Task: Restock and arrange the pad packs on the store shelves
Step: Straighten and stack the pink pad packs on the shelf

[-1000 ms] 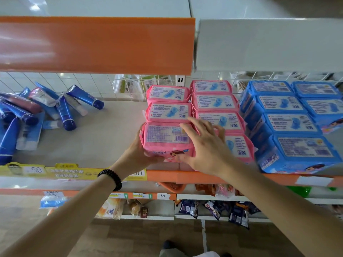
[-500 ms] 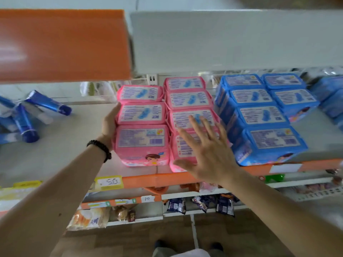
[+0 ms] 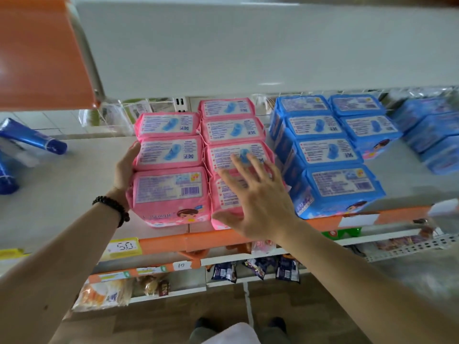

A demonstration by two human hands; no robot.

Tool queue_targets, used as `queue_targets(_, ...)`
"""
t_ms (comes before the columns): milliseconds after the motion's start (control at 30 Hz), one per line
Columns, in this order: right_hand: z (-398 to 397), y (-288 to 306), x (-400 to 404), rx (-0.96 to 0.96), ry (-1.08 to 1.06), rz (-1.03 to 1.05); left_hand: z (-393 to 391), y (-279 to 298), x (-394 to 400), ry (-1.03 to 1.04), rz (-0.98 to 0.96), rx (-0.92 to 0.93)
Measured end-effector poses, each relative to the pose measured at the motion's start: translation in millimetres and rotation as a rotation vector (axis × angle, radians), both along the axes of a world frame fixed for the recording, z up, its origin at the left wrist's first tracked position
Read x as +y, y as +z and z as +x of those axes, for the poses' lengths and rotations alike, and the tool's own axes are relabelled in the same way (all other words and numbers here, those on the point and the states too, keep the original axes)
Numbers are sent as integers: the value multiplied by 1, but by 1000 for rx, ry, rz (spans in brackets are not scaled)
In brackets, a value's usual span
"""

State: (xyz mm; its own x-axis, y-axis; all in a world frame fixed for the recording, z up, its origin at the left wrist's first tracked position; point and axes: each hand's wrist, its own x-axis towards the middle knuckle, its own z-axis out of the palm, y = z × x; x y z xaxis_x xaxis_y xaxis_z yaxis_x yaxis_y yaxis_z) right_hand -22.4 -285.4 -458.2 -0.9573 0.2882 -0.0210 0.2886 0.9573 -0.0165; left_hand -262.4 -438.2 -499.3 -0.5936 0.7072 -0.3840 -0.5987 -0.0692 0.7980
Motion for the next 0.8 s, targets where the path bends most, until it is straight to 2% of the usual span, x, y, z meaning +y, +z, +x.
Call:
queue_targets(100,2,-1,-1,11,13,6,1,11,-11,32,27,96)
queue_targets(233,7,-1,-3,22,19,4,8,13,-33,212,2,214)
queue_targets(400,24,-1,-3,88,-50,13,34,7,-54,403,-171,365)
queue_targets(467,33,-8,-7,113,-120,-6,55,12,-58,363,-256,462)
queue_targets(600,39,-27,-16,164,-214,-32,95,9,-60,261,-255,611)
queue_targets(800,32,-37,-19,263,-260,-52,76,7,-36,247,-150,554)
